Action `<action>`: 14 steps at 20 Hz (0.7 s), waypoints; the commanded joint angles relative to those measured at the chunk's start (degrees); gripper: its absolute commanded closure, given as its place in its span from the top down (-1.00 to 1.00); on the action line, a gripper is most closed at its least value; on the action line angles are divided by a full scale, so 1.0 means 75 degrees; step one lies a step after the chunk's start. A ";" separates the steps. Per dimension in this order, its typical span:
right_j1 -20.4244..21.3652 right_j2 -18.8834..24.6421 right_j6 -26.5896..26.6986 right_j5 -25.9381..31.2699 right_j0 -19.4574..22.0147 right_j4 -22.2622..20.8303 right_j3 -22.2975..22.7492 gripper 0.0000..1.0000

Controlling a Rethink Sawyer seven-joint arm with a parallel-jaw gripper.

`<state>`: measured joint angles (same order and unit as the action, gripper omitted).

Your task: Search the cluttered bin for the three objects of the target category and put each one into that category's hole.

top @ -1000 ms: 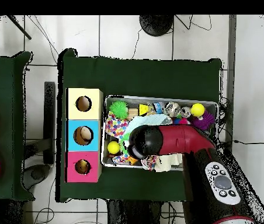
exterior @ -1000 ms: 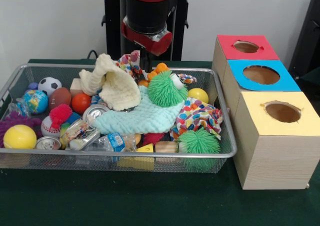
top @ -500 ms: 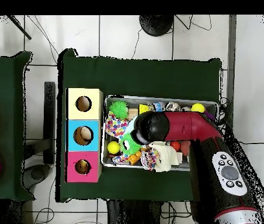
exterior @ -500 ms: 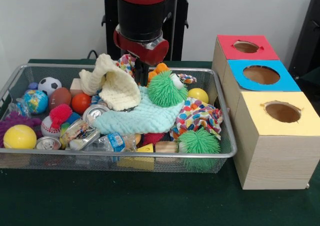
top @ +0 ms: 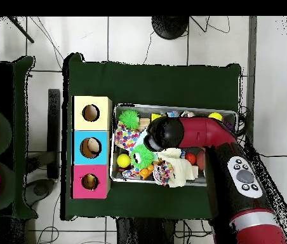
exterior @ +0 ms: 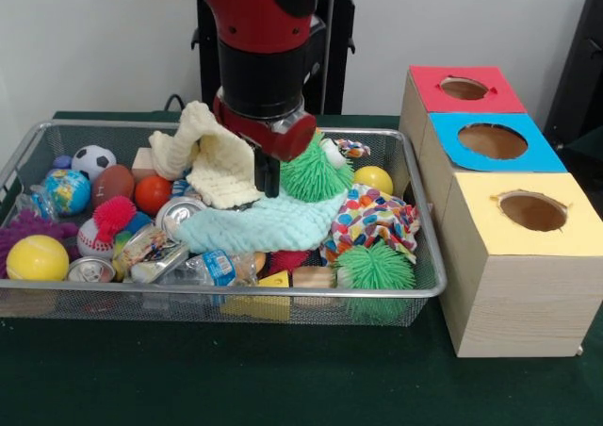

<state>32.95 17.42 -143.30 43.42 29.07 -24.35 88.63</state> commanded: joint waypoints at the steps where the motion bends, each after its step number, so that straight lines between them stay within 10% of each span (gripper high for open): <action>1: -0.0926 0.0023 -0.0354 -0.1212 -0.0065 0.0007 -0.0023 -1.00; 14: -0.1754 -0.0372 -0.0950 -0.3453 -0.0076 0.0304 0.0623 -1.00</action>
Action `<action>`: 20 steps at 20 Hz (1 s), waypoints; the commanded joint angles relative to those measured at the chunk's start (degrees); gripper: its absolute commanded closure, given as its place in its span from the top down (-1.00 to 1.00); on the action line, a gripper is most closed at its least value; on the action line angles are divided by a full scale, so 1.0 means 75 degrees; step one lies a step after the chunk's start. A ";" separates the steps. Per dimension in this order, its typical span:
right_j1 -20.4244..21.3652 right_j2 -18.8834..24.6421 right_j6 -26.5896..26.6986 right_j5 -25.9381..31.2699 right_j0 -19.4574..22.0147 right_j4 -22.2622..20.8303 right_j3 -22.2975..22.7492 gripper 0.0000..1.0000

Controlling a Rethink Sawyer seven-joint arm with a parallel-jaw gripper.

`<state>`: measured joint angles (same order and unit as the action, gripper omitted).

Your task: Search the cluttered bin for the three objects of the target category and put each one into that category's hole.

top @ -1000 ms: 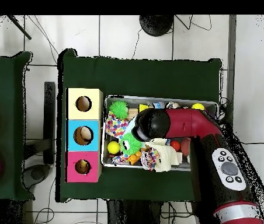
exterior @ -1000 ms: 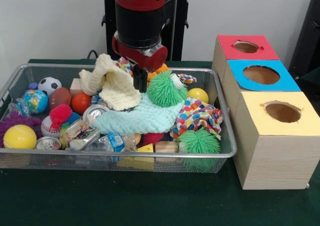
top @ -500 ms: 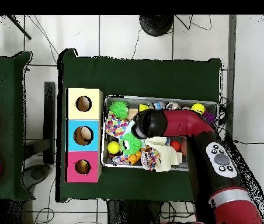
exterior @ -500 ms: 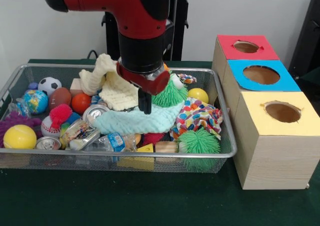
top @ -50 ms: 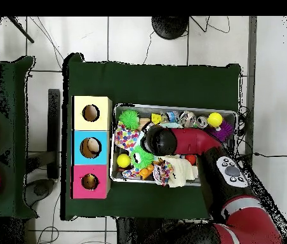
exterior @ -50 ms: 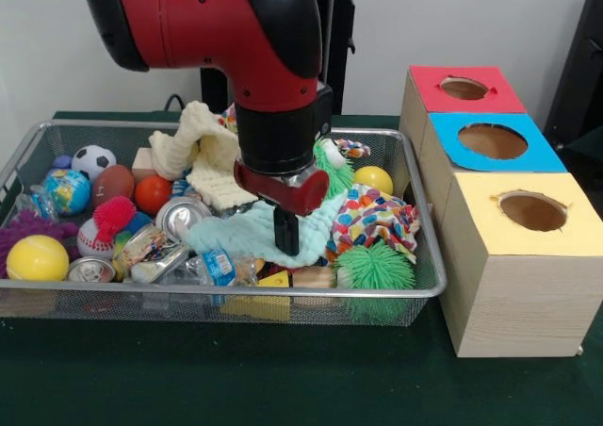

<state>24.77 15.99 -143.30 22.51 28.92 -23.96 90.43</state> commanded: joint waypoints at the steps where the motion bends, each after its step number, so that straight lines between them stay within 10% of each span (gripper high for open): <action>1: -0.0684 -0.0157 -0.0928 -0.0800 -0.0030 0.0275 0.0438 -1.00; 13: -0.0936 -0.0057 -0.0524 -0.1169 0.0198 0.0340 0.0402 -1.00; 17: -0.0719 -0.0768 -0.0084 -0.0037 -0.0429 0.0021 -0.0009 -1.00; 18: -0.0696 -0.0807 0.0211 0.0190 -0.0455 -0.0044 -0.0076 1.00; 20: -0.0712 -0.0837 0.0504 0.0650 -0.0482 -0.0087 -0.0232 1.00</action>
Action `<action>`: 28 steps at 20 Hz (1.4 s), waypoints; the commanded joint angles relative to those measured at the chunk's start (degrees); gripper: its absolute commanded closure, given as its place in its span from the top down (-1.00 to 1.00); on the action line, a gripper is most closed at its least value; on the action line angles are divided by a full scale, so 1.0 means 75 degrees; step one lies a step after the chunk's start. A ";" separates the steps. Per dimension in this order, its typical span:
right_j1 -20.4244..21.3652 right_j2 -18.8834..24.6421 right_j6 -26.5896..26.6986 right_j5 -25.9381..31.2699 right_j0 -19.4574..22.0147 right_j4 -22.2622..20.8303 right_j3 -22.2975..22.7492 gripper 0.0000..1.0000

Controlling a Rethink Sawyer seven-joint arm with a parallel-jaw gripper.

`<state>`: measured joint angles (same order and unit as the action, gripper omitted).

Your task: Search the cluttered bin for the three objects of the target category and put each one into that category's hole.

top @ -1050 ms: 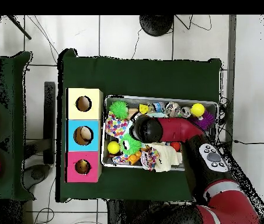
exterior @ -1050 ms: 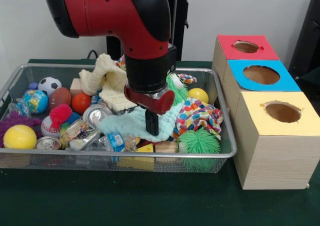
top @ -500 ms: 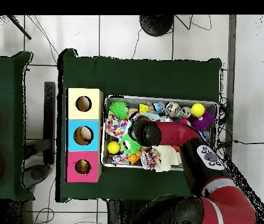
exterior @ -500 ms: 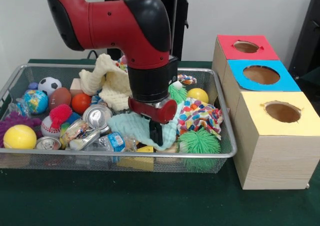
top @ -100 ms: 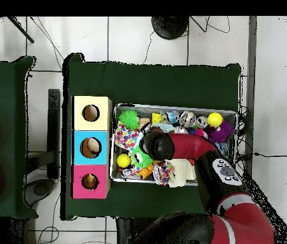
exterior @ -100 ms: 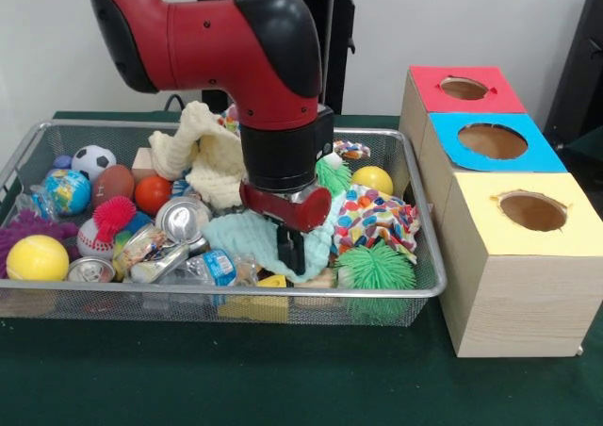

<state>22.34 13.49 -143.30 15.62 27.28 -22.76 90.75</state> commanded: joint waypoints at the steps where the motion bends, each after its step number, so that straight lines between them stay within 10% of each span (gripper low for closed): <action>1: -0.0396 -0.0520 0.0651 0.1798 -0.0277 -0.0269 -0.0353 1.00; 22: -0.1825 -0.1912 0.0183 0.0250 -0.1427 -0.1026 -0.1060 1.00; 23: -0.1839 -0.1885 0.0204 0.0222 -0.1382 -0.0949 -0.1003 -1.00; 28: -0.1790 -0.1694 0.0541 0.0558 -0.1214 -0.0905 -0.0993 -1.00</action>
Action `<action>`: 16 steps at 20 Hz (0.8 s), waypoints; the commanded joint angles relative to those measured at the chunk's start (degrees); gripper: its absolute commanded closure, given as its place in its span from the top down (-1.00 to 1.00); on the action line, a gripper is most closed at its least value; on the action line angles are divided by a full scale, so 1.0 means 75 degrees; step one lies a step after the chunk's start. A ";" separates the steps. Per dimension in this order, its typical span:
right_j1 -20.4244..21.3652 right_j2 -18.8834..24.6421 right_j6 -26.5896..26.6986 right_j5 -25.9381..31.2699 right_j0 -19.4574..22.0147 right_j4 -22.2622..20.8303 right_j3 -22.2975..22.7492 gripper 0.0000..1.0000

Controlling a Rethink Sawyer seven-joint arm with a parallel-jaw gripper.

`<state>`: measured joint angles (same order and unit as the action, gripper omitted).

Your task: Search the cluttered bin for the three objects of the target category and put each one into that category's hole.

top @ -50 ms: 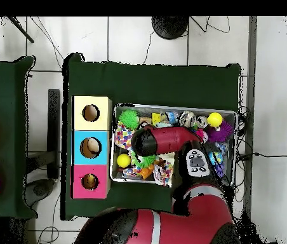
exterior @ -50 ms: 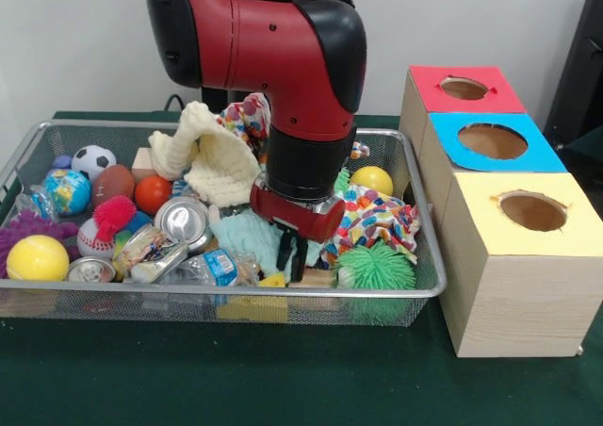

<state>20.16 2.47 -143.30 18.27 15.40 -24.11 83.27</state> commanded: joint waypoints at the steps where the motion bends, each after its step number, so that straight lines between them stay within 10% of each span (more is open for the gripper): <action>1: -0.1486 -0.0226 0.0570 0.0304 0.0362 -0.0700 -0.0009 -1.00; 9: -0.0884 0.0081 0.0543 0.0851 0.0580 -0.0207 0.0420 -1.00; 16: 0.1193 0.0821 0.0700 0.1633 0.1154 0.0495 0.2140 -1.00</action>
<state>23.29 4.26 -143.30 19.03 19.10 -22.90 87.20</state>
